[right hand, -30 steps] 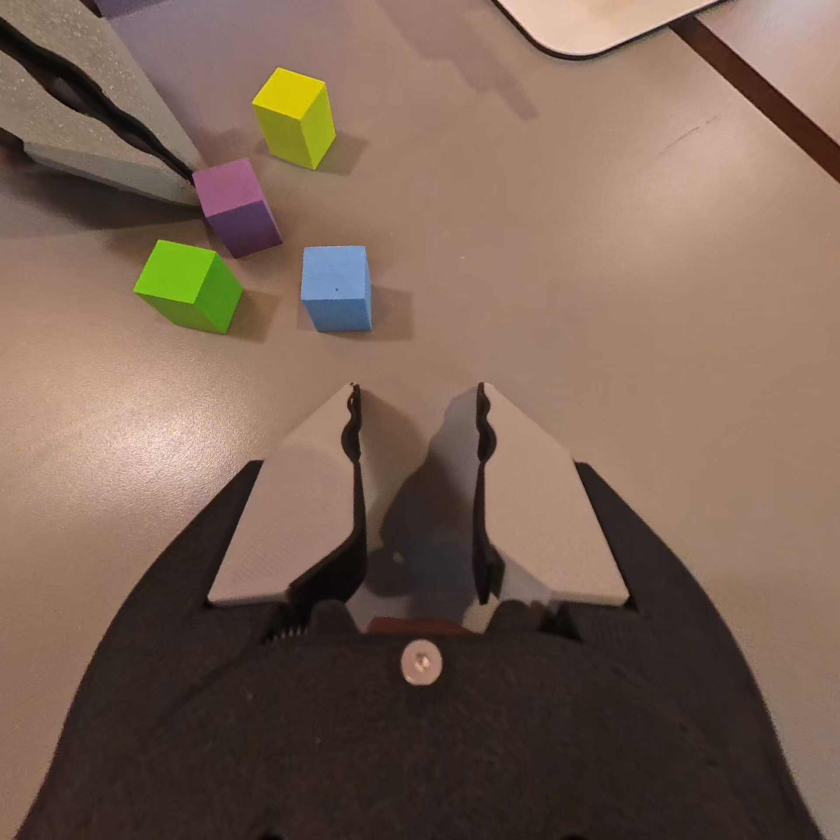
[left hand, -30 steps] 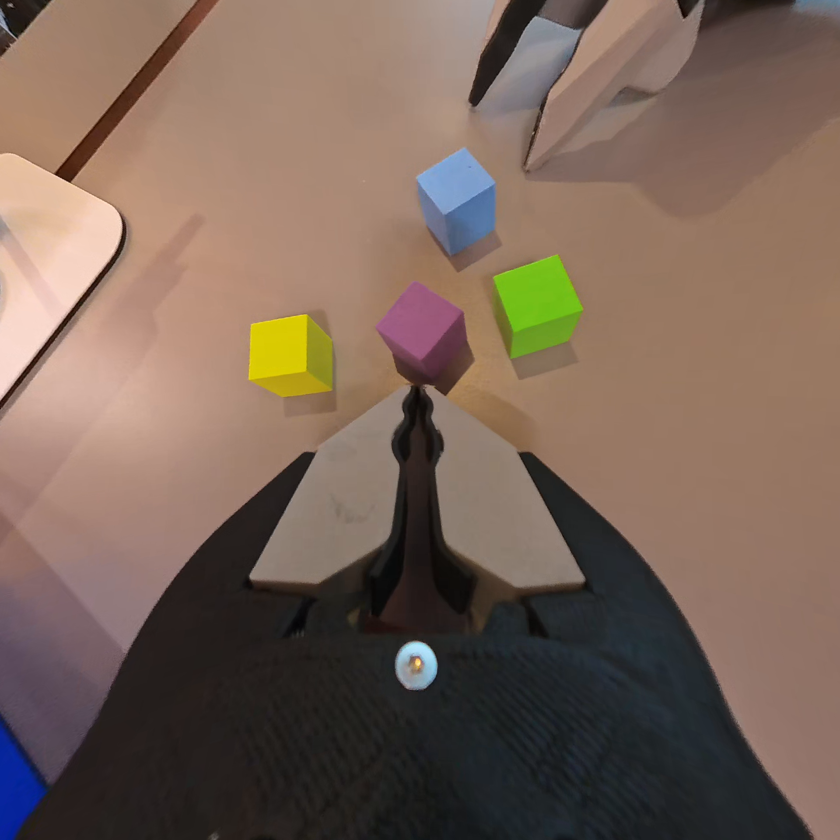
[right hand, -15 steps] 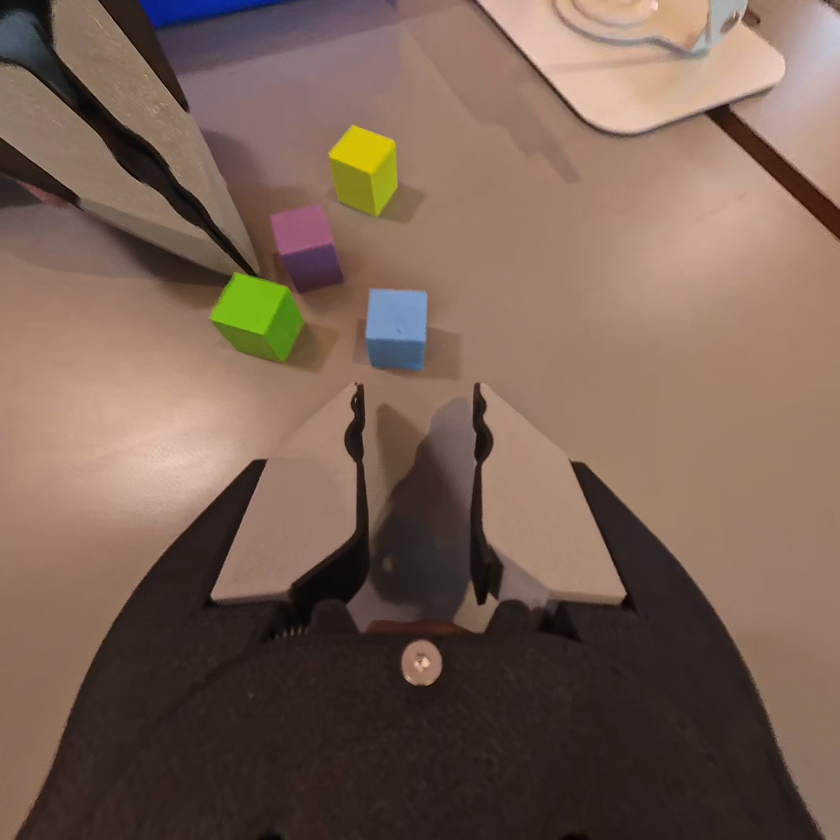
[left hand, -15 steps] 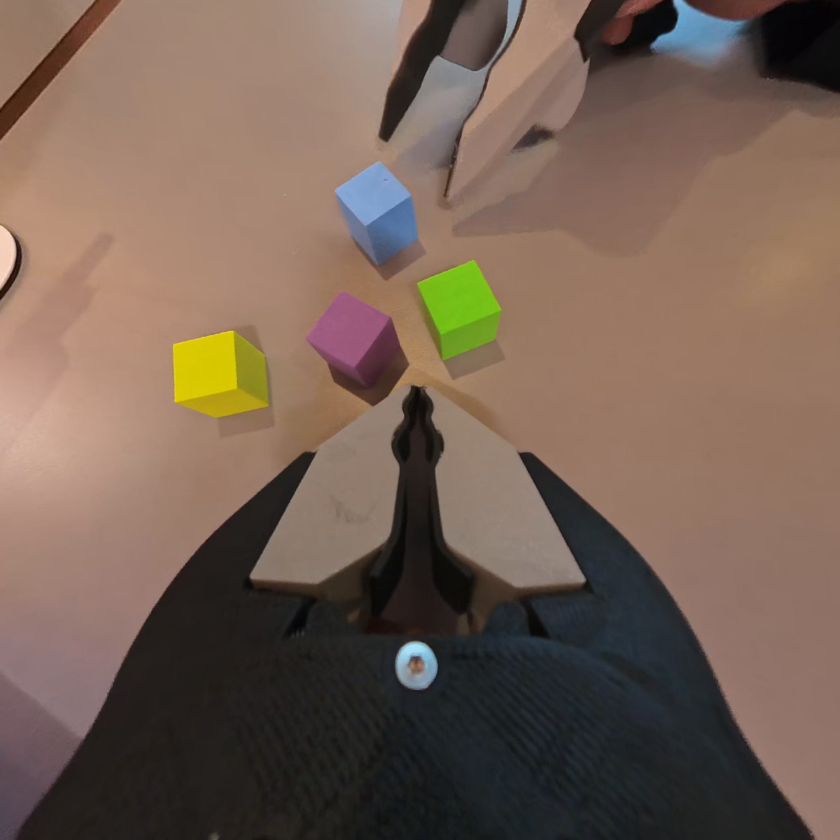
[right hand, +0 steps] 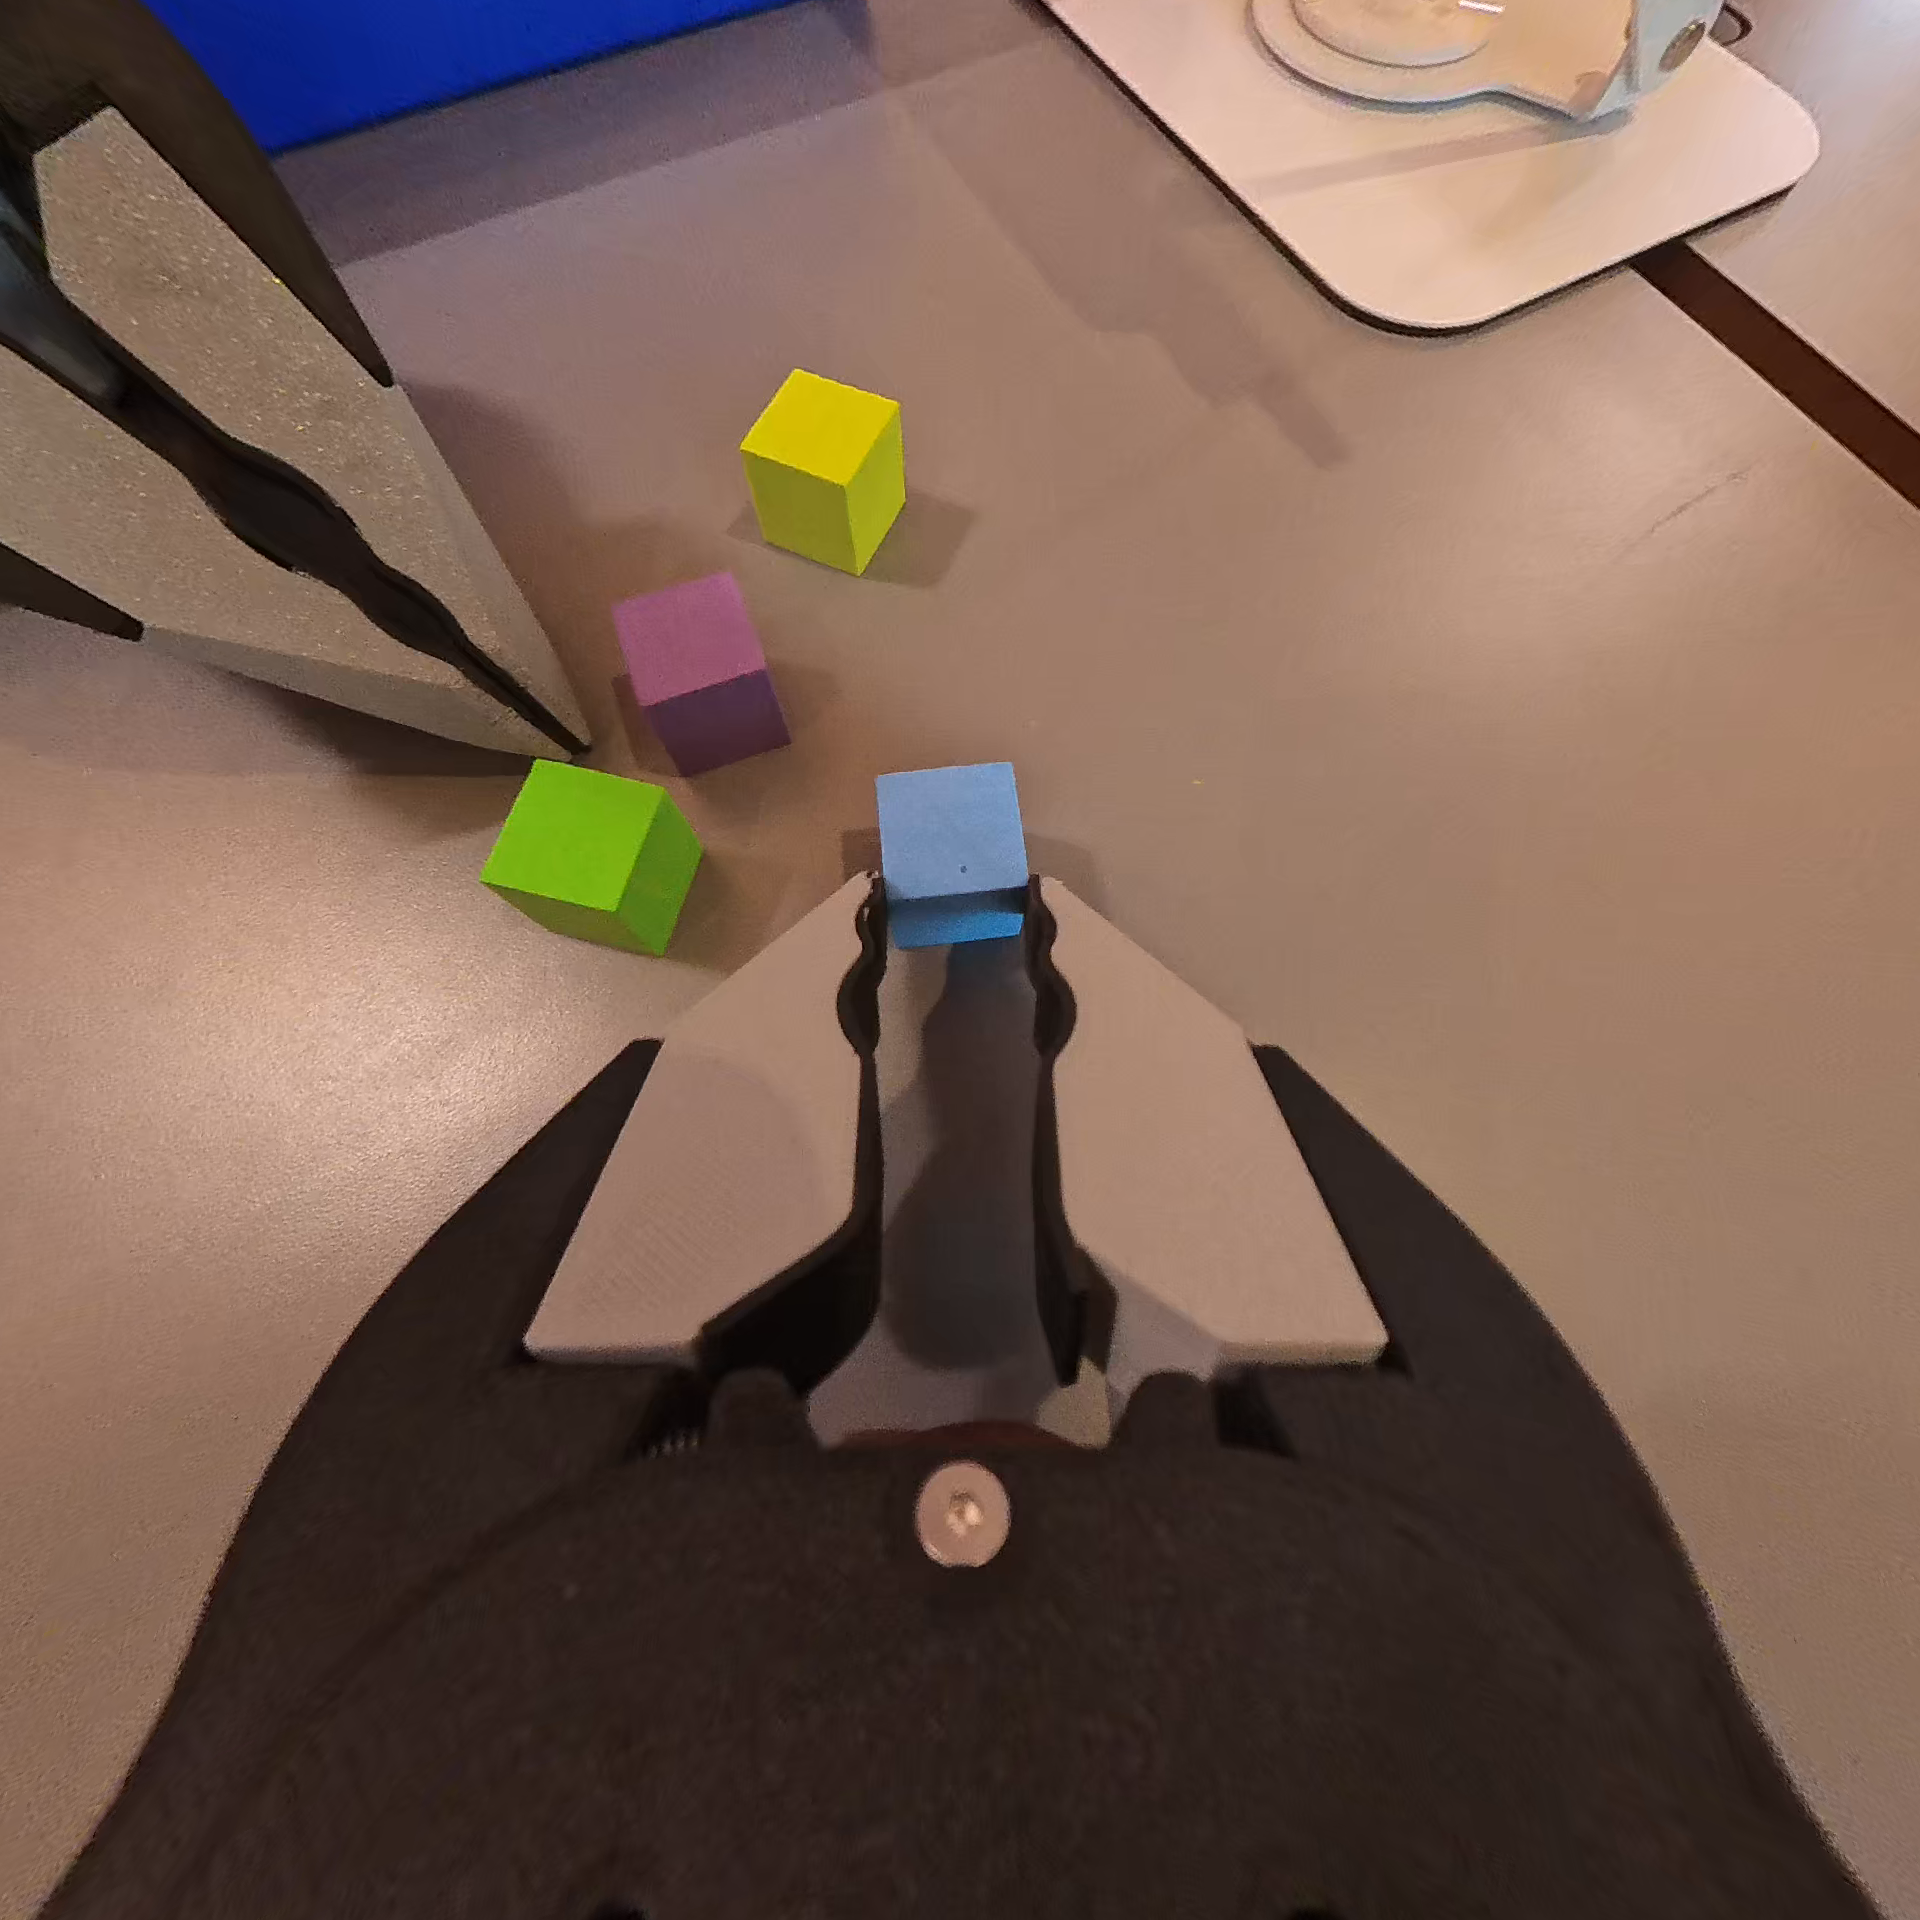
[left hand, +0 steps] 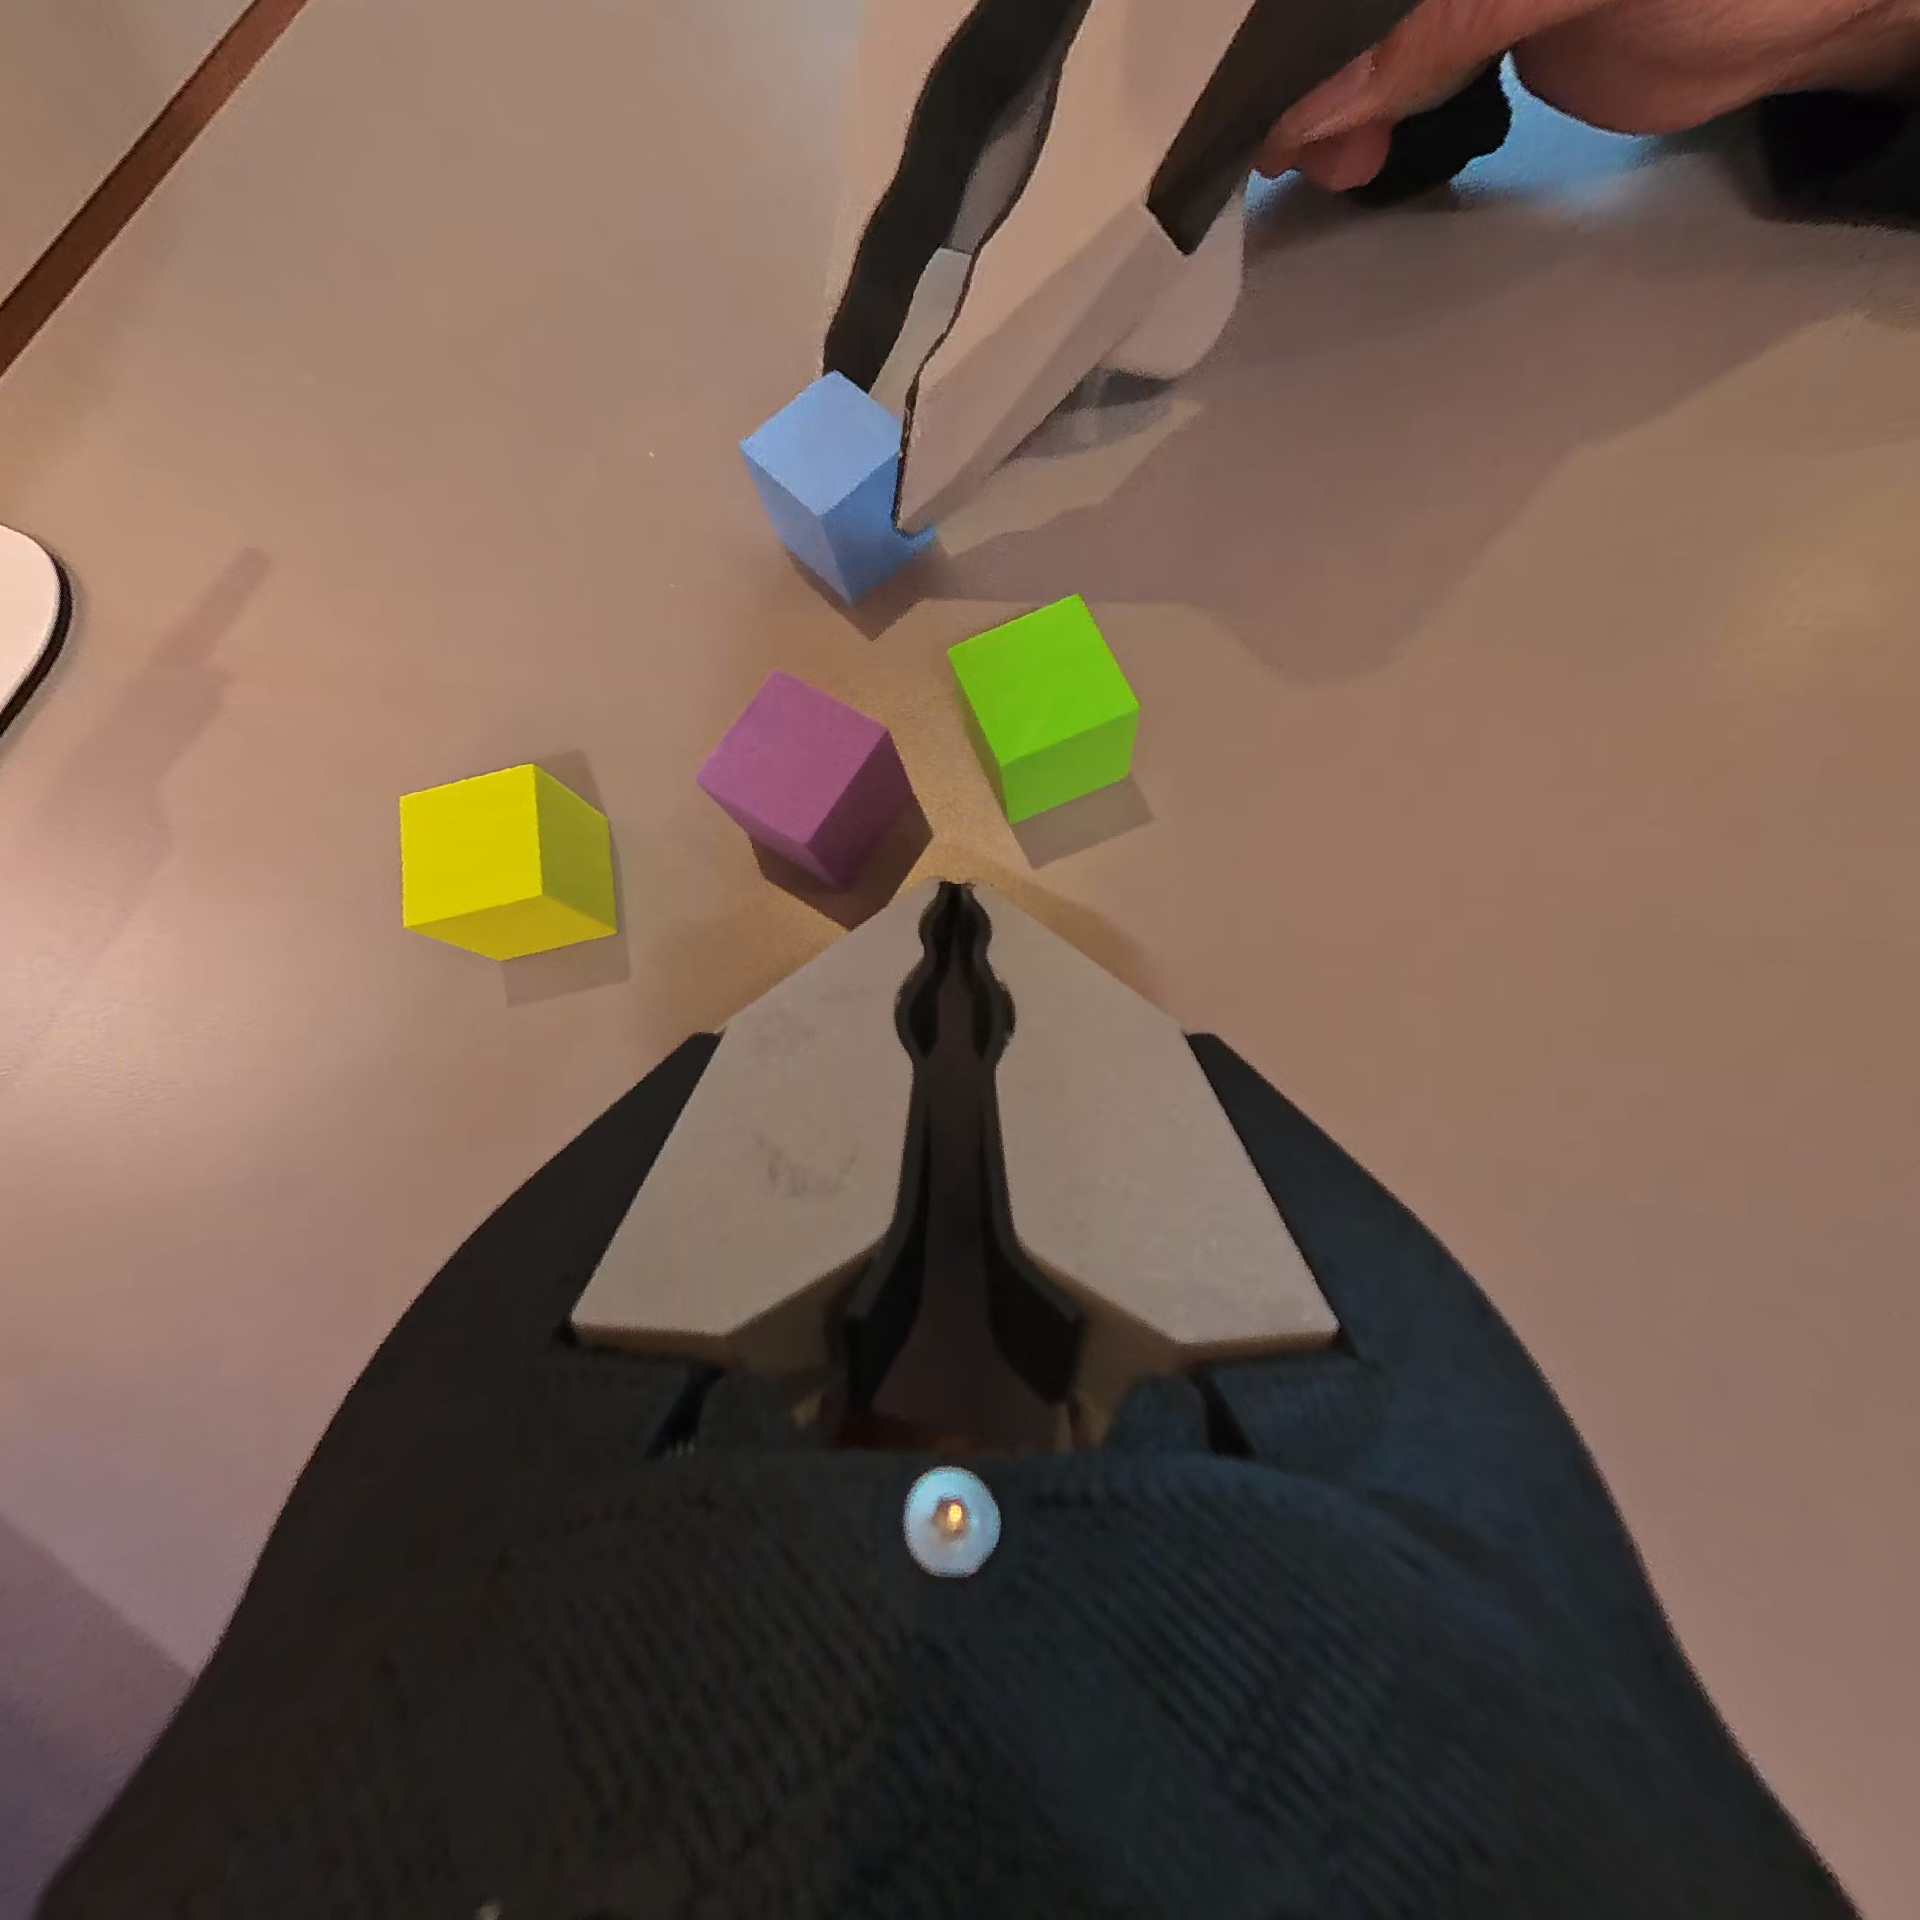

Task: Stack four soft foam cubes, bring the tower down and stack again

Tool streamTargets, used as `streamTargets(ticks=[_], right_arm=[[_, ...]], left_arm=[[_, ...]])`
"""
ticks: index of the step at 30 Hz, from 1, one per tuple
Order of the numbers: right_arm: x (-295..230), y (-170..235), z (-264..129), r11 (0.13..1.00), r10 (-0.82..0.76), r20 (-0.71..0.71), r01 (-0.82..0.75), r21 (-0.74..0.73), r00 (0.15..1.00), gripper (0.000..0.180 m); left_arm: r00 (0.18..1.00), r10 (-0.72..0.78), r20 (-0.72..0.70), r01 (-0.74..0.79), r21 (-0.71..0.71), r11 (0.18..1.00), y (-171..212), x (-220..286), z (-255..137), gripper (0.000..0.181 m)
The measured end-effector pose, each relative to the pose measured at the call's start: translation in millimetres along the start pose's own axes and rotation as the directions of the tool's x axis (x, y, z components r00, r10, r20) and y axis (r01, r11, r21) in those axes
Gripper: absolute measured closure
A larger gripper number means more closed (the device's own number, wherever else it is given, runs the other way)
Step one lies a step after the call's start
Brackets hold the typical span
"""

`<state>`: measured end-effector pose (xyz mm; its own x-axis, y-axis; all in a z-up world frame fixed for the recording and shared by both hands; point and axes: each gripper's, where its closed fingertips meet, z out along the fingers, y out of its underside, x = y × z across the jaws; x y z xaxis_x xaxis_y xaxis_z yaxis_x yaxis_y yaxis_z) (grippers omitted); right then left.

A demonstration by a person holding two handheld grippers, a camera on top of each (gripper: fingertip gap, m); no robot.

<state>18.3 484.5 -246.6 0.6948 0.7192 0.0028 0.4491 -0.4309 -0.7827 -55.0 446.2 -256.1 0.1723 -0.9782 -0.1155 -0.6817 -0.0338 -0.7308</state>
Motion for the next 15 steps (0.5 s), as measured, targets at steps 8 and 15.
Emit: streamTargets(ticks=[8, 15], right_arm=[[3, -8, -9, 0.996, 0.034, 0.003, -0.034, 0.077, 0.999, 0.156], [4, -13, -15, 0.989, 0.079, 0.047, -0.084, 0.125, 0.996, 0.156]], left_arm=[[1.0, 0.003, 0.002, -0.003, 0.0, 1.0, 0, 0, 0, 0.181], [0.998, 0.033, -0.061, -0.033, 0.009, 0.999, -1, 12, -1, 0.181]])
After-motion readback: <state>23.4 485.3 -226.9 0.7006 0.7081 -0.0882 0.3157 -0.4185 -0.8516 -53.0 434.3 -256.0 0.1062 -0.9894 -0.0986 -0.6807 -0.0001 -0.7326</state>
